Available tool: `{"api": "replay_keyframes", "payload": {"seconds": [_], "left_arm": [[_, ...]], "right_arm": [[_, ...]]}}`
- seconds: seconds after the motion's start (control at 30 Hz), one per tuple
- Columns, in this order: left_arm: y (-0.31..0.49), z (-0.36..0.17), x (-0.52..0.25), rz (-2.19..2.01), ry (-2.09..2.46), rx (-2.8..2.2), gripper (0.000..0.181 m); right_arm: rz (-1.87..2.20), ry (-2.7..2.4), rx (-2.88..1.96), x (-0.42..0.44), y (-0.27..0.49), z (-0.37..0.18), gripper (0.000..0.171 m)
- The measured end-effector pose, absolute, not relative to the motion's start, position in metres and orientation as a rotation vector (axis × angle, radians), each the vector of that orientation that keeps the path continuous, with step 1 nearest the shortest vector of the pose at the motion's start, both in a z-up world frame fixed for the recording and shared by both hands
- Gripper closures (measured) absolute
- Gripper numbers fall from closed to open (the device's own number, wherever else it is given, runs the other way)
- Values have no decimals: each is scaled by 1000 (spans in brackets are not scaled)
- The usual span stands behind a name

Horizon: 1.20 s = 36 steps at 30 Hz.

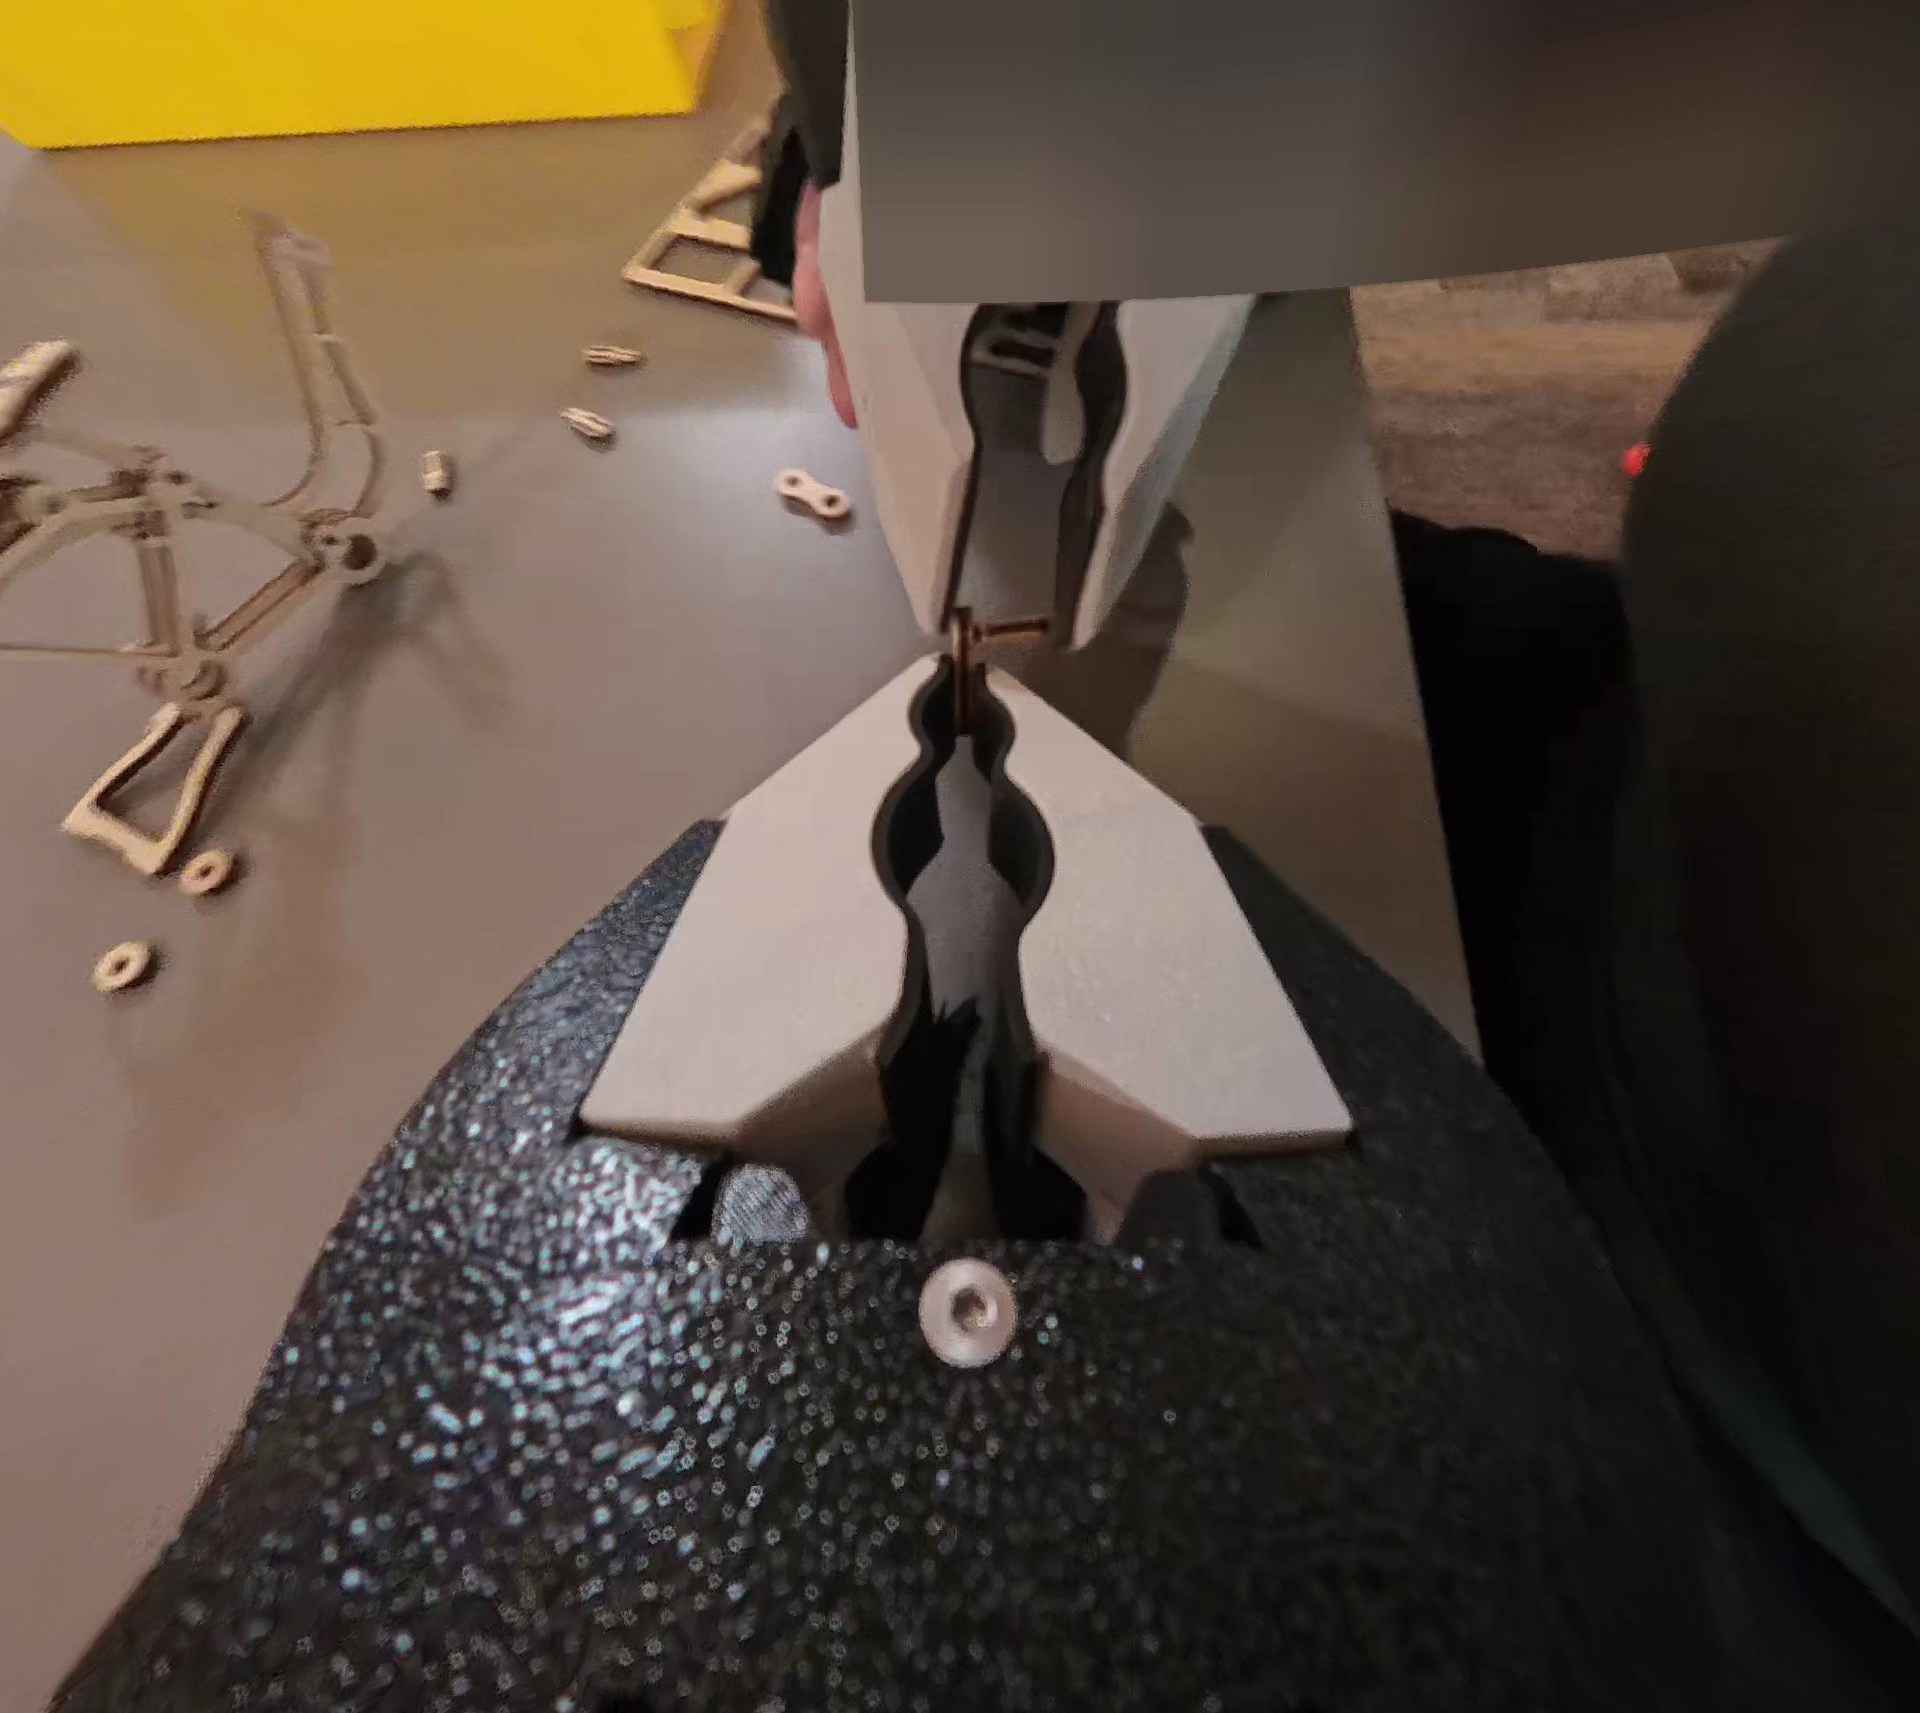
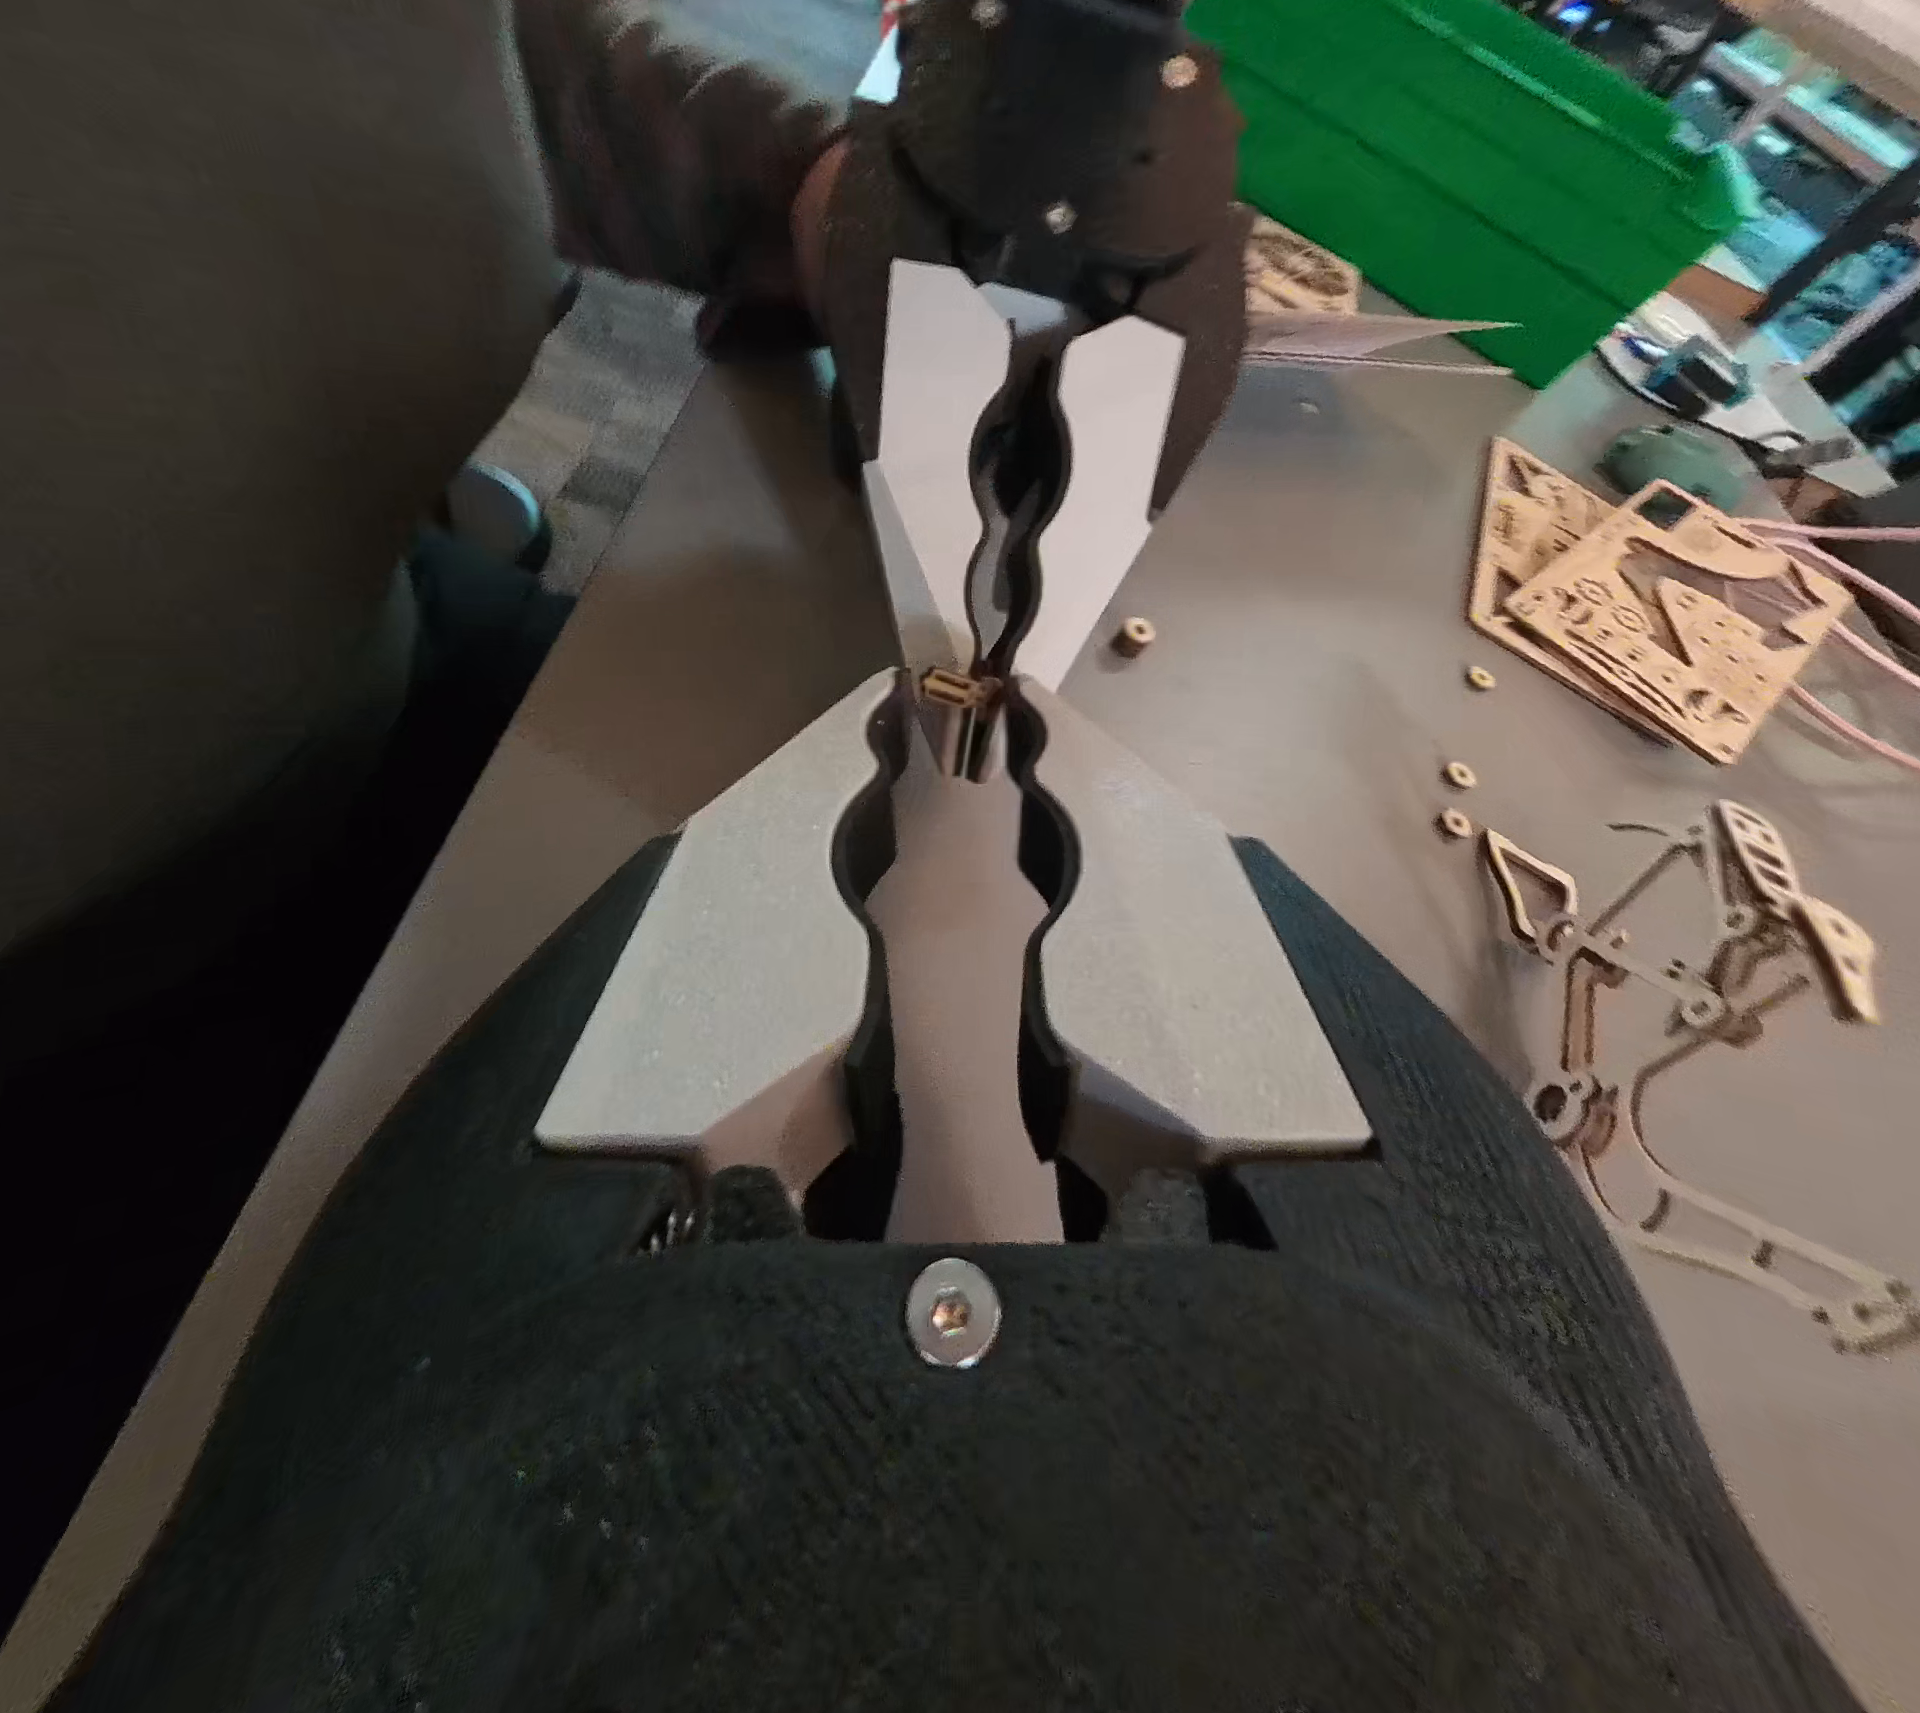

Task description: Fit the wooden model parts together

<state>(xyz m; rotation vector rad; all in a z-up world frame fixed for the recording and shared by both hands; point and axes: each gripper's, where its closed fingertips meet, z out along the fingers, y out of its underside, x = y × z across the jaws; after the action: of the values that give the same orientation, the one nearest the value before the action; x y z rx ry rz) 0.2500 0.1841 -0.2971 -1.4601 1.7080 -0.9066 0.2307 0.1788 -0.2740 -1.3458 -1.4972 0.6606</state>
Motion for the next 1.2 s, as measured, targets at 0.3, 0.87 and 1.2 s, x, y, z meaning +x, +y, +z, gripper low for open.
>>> {"api": "replay_keyframes", "payload": {"seconds": [0.3,0.87,1.2], "left_arm": [[206,-225,249,-1249,1154,-1321,181],[196,-216,249,-1356,1137,-1258,181],[180,-206,247,-1557,1135,-1188,181]], "right_arm": [[967,-978,-1322,231,207,-216,137],[1092,-894,-1223,213,201,-198,156],[1268,-916,-1125,211,186,-189,158]]}}
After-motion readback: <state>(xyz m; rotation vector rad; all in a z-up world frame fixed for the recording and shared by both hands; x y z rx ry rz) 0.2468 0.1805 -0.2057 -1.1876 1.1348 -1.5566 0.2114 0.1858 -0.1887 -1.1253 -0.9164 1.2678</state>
